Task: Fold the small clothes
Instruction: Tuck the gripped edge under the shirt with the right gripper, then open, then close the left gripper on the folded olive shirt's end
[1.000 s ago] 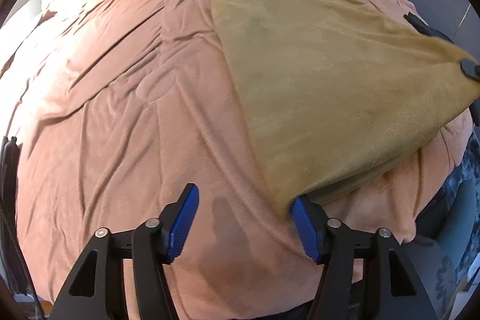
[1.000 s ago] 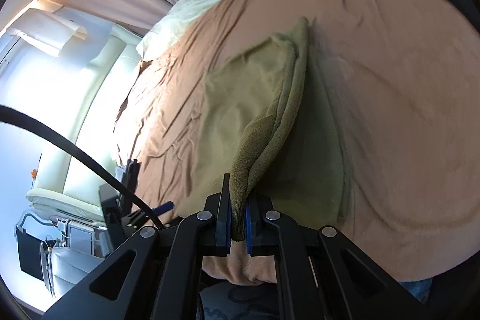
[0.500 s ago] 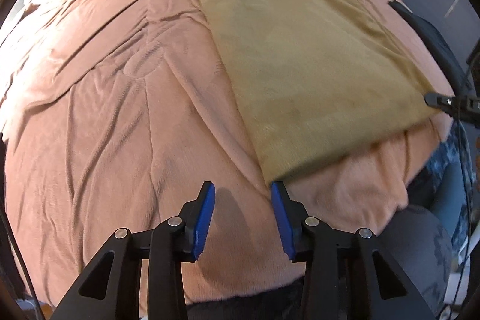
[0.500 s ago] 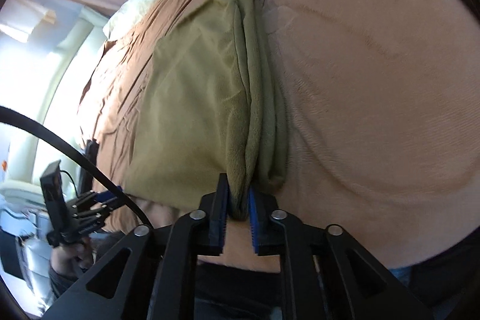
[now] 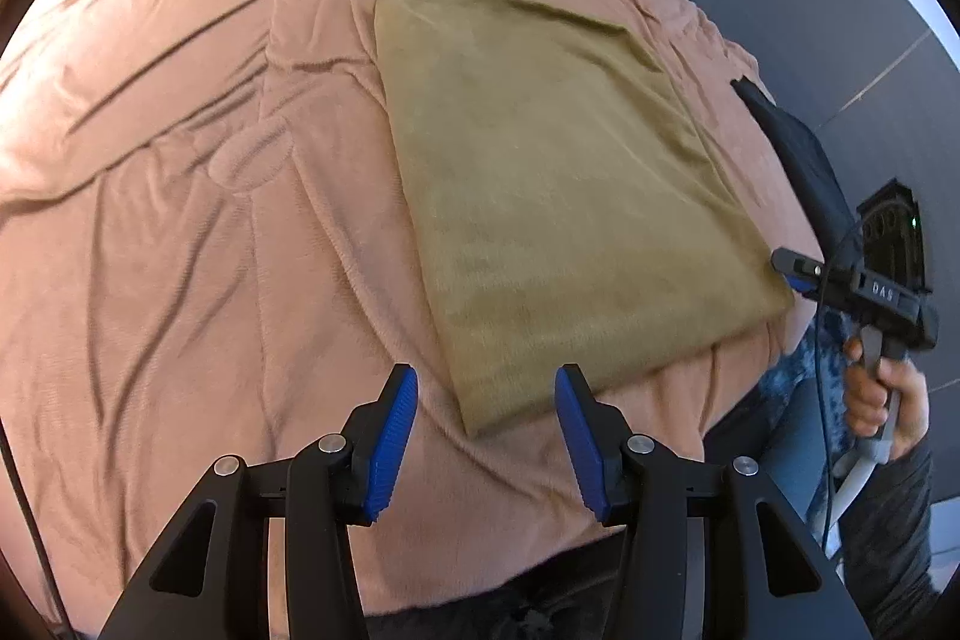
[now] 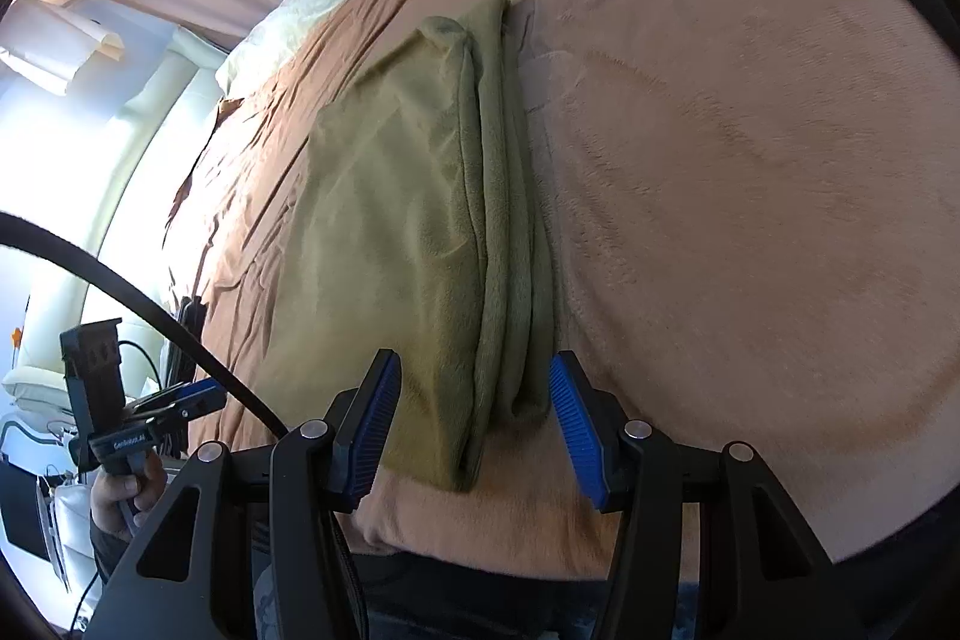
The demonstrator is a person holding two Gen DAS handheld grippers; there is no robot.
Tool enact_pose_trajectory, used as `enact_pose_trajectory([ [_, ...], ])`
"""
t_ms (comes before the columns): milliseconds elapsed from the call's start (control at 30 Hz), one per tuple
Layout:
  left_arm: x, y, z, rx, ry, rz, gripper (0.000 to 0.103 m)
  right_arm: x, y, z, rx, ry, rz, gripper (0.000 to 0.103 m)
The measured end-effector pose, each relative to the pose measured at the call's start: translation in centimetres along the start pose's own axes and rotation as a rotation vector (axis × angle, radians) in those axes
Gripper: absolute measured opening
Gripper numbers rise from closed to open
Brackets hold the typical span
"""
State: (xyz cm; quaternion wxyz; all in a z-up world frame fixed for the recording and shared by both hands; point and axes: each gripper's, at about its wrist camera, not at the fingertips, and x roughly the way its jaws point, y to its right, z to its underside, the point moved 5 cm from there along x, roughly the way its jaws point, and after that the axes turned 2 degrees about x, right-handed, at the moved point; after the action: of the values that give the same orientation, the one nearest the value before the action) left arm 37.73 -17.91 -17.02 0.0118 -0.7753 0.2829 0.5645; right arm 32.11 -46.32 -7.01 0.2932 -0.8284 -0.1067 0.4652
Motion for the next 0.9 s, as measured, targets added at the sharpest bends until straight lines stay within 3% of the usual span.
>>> enact_pose_trajectory([
  [400,4.6,-1.6,-1.3,-0.102,-0.081,0.089,0.050,3.0,0.0,-1.0,0.007,-0.033,0.011,0.049],
  [433,4.7,-1.5,-1.3,-0.103,-0.081,0.096,0.049,3.0,-0.1,-1.0,0.004,-0.028,0.011,0.044],
  [600,5.4,-0.8,-1.0,-0.084,-0.097,0.113,0.034,3.4,-0.8,-0.9,-0.004,-0.027,0.004,0.020],
  [633,5.3,-0.8,-1.0,-0.083,-0.093,0.111,0.025,3.4,-0.9,-0.8,-0.002,-0.027,-0.002,0.016],
  [667,5.1,-0.9,-1.0,-0.086,-0.088,0.113,0.017,3.2,-1.1,-0.7,-0.006,-0.024,-0.008,0.014],
  [733,4.3,-1.1,-1.1,-0.088,-0.070,0.119,0.012,3.0,-1.4,-0.6,-0.005,-0.022,-0.018,0.013],
  [900,1.8,-1.1,-1.3,-0.071,-0.030,0.130,0.010,2.3,-2.6,-0.3,-0.003,-0.020,-0.059,0.012],
])
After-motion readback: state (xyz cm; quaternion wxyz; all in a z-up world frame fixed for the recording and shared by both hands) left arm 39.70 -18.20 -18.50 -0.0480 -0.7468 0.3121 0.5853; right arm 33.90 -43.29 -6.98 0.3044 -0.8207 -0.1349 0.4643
